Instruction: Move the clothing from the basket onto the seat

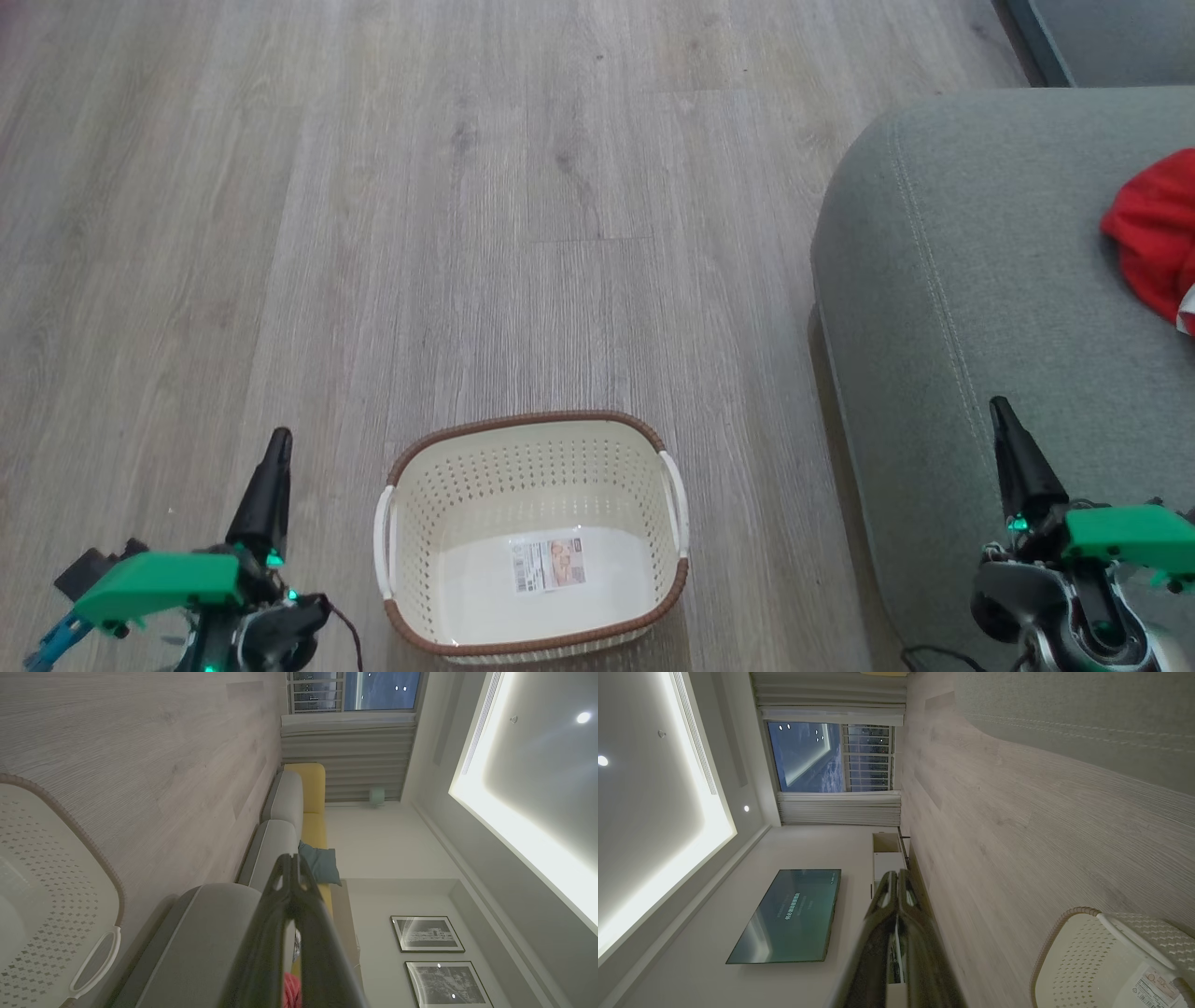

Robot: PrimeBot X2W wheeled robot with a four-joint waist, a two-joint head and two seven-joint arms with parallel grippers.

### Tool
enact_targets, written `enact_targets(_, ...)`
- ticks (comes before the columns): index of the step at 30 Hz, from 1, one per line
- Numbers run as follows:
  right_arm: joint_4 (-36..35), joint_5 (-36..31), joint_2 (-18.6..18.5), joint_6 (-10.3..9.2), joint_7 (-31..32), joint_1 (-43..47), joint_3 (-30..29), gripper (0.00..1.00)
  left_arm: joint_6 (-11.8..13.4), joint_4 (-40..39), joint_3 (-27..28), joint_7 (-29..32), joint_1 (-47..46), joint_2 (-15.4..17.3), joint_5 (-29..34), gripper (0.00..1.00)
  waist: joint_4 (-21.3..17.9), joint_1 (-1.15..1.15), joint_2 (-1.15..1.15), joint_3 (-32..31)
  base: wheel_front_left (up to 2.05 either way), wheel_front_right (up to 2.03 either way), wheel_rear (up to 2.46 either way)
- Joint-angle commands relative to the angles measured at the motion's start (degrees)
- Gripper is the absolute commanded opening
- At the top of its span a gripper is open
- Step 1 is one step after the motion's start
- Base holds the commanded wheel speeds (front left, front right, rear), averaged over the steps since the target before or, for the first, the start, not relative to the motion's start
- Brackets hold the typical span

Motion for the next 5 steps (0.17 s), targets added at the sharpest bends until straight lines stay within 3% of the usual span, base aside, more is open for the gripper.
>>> enact_targets(1, -1.79, -0.26, 0.34, 0.0, 0.54, -2.87, 0.99, 0.0, -0.54, -1.67, 1.91, 0.51, -3.39, 0.38, 0.56, 0.0, 0.0, 0.0, 0.0, 0.0, 0.0, 0.0, 0.0)
enact_targets(5, -1.79, -0.28, 0.36, 0.0, 0.56, -2.88, 0.97, 0.0, -0.54, -1.66, 1.97, 0.56, -3.39, 0.34, 0.61, 0.0, 0.0, 0.0, 0.0, 0.0, 0.0, 0.0, 0.0)
